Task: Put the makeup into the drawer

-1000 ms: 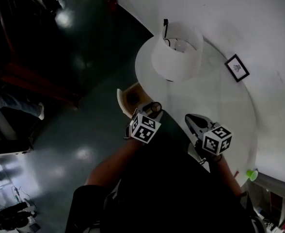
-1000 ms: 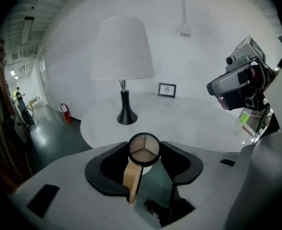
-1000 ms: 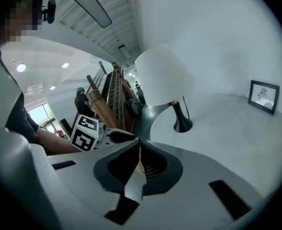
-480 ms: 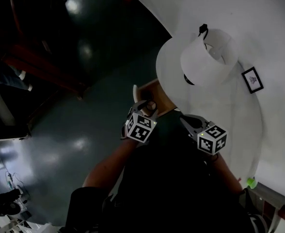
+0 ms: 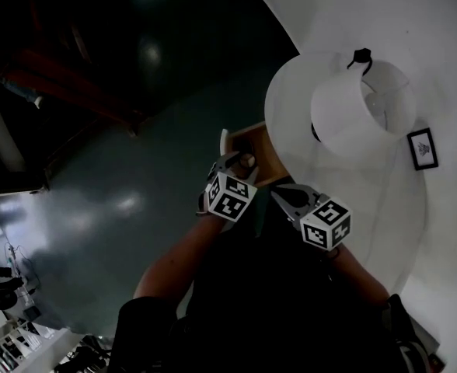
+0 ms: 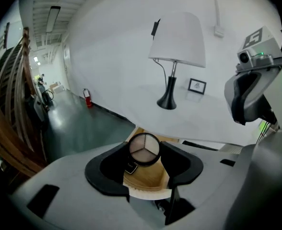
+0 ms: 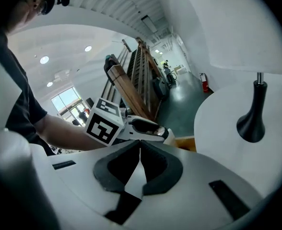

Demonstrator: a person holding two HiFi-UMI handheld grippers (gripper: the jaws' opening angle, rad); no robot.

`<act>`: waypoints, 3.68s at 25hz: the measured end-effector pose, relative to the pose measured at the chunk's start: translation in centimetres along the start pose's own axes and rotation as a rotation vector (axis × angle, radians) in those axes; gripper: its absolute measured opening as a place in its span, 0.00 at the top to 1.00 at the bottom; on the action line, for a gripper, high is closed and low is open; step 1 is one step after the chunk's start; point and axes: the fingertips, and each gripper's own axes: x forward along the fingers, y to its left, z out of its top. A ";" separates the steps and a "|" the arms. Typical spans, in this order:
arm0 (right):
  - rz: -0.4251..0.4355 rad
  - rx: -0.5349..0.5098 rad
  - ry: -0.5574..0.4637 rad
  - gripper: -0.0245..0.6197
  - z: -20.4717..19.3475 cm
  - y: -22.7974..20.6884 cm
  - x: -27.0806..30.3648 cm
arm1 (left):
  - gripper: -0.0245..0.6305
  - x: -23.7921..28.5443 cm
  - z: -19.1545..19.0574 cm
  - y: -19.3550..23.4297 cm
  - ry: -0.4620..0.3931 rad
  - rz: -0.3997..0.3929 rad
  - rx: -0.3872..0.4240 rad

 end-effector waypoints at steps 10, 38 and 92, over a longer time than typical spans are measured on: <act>0.008 -0.001 0.003 0.94 0.2 -3.7 2.2 | 0.62 3.7 -1.0 2.4 0.049 0.001 -0.022; -0.029 0.107 -0.001 0.94 -4.0 -7.3 2.7 | 0.62 12.9 -5.1 2.9 0.150 0.012 -0.164; -0.250 0.105 -0.130 0.94 -0.3 -1.3 -5.3 | 0.94 -6.2 1.3 1.0 -0.265 0.000 -0.149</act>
